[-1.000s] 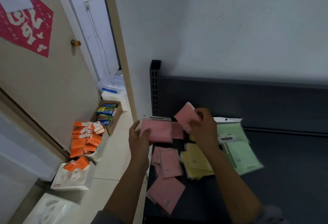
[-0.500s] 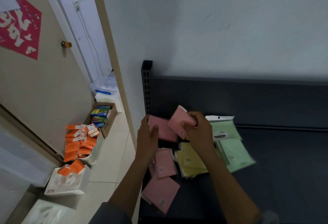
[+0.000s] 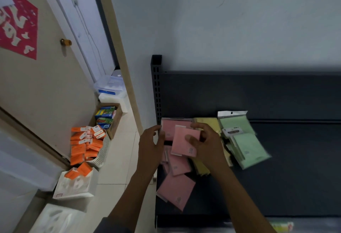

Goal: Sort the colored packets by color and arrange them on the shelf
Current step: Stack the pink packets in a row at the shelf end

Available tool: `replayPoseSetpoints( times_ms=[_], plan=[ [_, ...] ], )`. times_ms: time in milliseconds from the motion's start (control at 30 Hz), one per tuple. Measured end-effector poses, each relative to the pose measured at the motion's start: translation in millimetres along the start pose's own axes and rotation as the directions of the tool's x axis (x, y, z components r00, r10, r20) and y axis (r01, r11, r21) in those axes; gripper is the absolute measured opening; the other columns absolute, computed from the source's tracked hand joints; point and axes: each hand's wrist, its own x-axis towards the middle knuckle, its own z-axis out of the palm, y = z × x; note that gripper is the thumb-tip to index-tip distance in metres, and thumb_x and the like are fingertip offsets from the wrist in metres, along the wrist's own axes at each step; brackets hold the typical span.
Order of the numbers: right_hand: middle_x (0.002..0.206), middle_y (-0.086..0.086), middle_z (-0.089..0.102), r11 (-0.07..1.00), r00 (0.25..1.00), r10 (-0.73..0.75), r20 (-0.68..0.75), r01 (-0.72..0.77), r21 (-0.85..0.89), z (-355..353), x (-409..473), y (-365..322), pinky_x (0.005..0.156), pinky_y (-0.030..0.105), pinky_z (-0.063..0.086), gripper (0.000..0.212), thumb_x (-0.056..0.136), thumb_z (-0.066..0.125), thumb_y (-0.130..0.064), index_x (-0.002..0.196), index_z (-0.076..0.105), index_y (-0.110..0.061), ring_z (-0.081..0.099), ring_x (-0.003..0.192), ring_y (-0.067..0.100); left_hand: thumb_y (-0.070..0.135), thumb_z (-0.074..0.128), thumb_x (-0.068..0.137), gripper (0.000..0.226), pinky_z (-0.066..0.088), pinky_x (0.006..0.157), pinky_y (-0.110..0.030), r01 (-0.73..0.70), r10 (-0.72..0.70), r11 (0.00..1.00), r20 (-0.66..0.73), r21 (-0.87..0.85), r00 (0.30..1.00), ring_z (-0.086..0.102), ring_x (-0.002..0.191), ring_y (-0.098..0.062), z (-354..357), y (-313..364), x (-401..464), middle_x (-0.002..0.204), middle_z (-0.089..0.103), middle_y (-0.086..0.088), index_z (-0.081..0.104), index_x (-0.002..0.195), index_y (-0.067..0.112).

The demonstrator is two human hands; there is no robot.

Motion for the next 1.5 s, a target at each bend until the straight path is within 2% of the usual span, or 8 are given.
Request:
replayPoseSetpoints(
  times_ms=[233,500,633,833,967,1200,1333,1500],
  plan=[
    [0.11,0.001,0.07,0.997,0.998,0.039,-0.052,-0.042,-0.057,3,-30,7,0.061,0.027,0.06,0.033,0.088,0.076,-0.01,0.116,0.063,-0.022,0.07,0.092,0.014,0.039,0.059,0.1,0.016,0.045,0.093,-0.025,-0.181,0.179,0.981,0.026,0.071,0.983,0.053,0.11,-0.007,-8,-12,-13,0.116,0.058,0.011,0.061,0.116,0.036],
    [0.11,-0.004,0.069,0.973,0.969,0.155,0.192,-0.116,-0.202,4,-72,15,0.071,0.026,0.059,0.044,0.081,0.084,-0.018,0.117,0.059,-0.024,0.066,0.092,0.004,0.041,0.059,0.098,0.023,0.048,0.082,-0.026,-0.126,0.128,0.99,-0.036,0.058,0.991,0.056,0.099,-0.009,-13,-3,-61,0.108,0.058,0.008,0.066,0.117,0.03],
    [0.104,-0.01,0.06,0.93,0.983,-0.006,0.183,0.073,-0.359,10,-88,11,0.066,0.013,0.044,0.043,0.084,0.08,-0.027,0.118,0.053,-0.024,0.058,0.088,0.001,0.032,0.069,0.094,0.009,0.042,0.08,-0.015,-0.113,0.122,0.99,-0.115,0.079,0.986,0.055,0.095,0.0,-13,-1,-98,0.101,0.061,0.009,0.073,0.101,0.028],
    [0.127,0.002,0.042,0.866,0.966,-0.138,0.216,0.224,-0.447,11,-102,19,0.092,0.033,0.053,0.061,0.086,0.075,-0.038,0.137,0.048,-0.019,0.056,0.106,0.016,0.037,0.066,0.095,0.021,0.046,0.084,-0.027,-0.024,0.057,0.982,-0.177,0.187,0.982,0.056,0.098,-0.015,-12,-13,-146,0.108,0.059,0.003,0.068,0.111,0.023],
    [0.128,0.002,0.04,0.831,0.969,-0.141,0.204,0.228,-0.508,8,-96,18,0.092,0.036,0.053,0.05,0.094,0.066,-0.039,0.137,0.048,-0.021,0.057,0.106,0.019,0.042,0.065,0.095,0.027,0.048,0.085,-0.028,0.018,0.008,0.986,-0.159,0.163,0.987,0.055,0.1,-0.014,-14,-8,-158,0.108,0.057,0.005,0.06,0.115,0.024],
    [0.127,0.01,0.05,0.636,0.949,-0.047,0.312,0.27,-0.723,29,-47,-10,0.083,0.037,0.051,0.053,0.094,0.059,-0.046,0.139,0.048,-0.022,0.059,0.103,0.027,0.05,0.074,0.085,0.033,0.053,0.072,-0.029,0.082,-0.072,0.982,-0.065,0.168,0.995,0.057,0.083,-0.004,-26,-2,-156,0.092,0.057,0.01,0.052,0.094,0.027],
    [0.127,0.01,0.042,0.443,0.903,0.03,0.428,0.372,-0.816,49,-31,-11,0.069,0.036,0.048,0.07,0.081,0.063,-0.059,0.141,0.043,-0.031,0.053,0.085,0.025,0.05,0.078,0.081,0.039,0.038,0.061,-0.018,0.093,-0.093,0.979,-0.009,0.181,0.996,0.052,0.075,-0.004,-32,3,-157,0.086,0.052,0.007,0.049,0.084,0.024],
    [0.129,0.009,0.039,0.353,0.913,0.079,0.401,0.35,-0.867,57,-29,-17,0.073,0.035,0.049,0.067,0.08,0.066,-0.053,0.14,0.045,-0.035,0.057,0.086,0.028,0.045,0.076,0.083,0.035,0.042,0.069,-0.017,0.035,-0.053,0.981,0.087,0.193,0.995,0.053,0.087,-0.004,-30,-1,-151,0.096,0.054,0.01,0.052,0.102,0.028]
  ],
)
